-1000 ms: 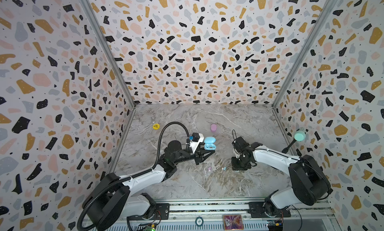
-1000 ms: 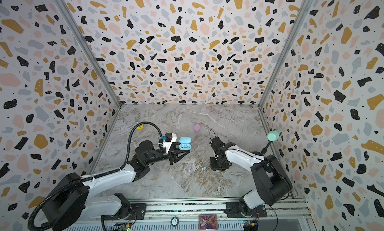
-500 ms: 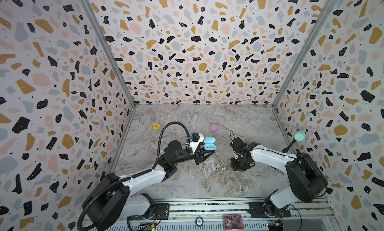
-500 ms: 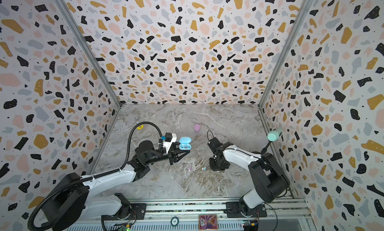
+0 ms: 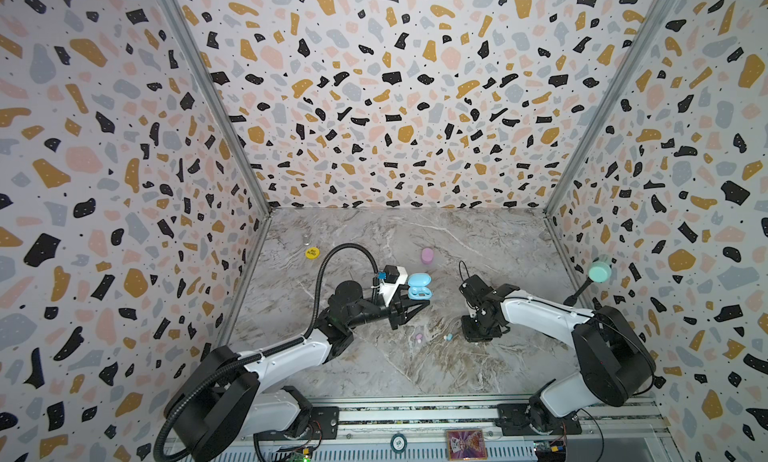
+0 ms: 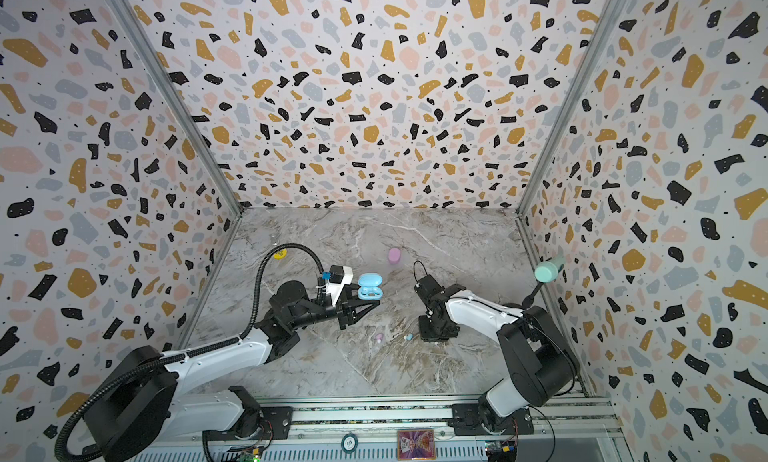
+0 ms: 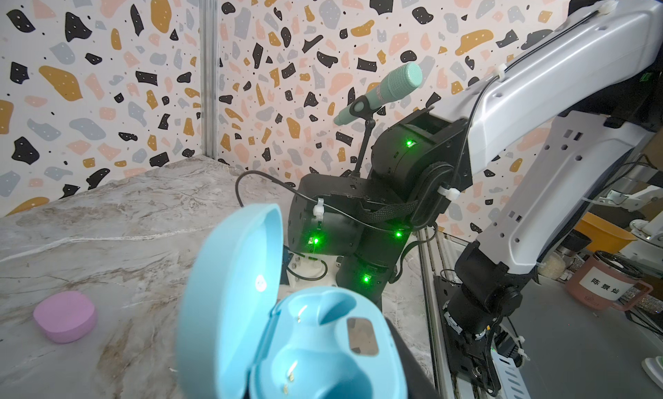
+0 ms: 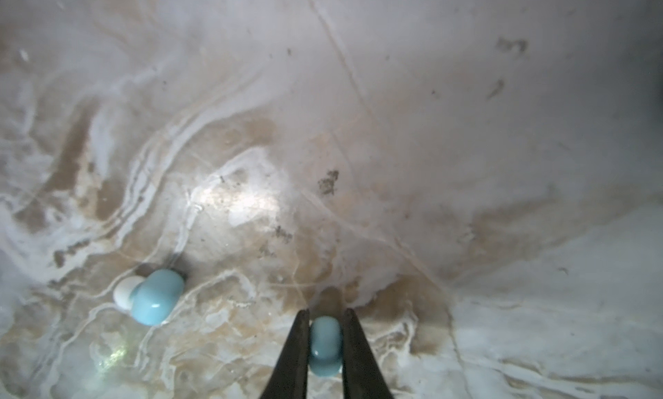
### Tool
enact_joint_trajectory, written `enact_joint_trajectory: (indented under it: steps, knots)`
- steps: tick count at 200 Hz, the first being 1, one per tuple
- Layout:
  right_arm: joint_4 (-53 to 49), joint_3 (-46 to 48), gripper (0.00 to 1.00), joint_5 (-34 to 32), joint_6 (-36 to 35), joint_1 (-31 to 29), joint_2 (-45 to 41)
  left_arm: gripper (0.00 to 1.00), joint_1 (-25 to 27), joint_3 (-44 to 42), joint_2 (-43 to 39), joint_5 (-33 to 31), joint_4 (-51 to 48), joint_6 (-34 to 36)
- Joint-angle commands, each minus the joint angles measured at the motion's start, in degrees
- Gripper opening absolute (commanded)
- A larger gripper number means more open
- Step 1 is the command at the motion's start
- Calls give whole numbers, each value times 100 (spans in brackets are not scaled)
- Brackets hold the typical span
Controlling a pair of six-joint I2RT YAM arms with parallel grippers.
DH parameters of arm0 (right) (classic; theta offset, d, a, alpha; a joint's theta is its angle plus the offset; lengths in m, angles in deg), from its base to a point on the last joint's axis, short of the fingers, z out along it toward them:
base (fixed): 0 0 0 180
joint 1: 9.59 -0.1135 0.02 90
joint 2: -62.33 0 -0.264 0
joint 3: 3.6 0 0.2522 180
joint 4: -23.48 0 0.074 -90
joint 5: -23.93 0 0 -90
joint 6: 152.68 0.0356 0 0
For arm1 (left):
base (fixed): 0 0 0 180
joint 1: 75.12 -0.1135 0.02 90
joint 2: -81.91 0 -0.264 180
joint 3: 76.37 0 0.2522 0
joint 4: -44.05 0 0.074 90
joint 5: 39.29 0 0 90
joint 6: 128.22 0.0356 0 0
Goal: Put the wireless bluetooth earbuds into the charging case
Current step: 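Lift the earbud and carry it toward the open case in the left gripper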
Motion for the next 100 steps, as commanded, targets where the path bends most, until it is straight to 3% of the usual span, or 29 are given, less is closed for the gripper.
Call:
enact_joint_trajectory:
  steps: [1,54,100]
  knots:
    - [-295,-333,17,8,-13,-15,-377,26,-27,-8,-73,-2,343,-51]
    - [-450,-893,17,595,-189,82,-1201,26,-27,79,165,84,872,-364]
    - [-555,-1552,17,2081,-779,493,-1993,26,-18,224,642,351,1657,-768]
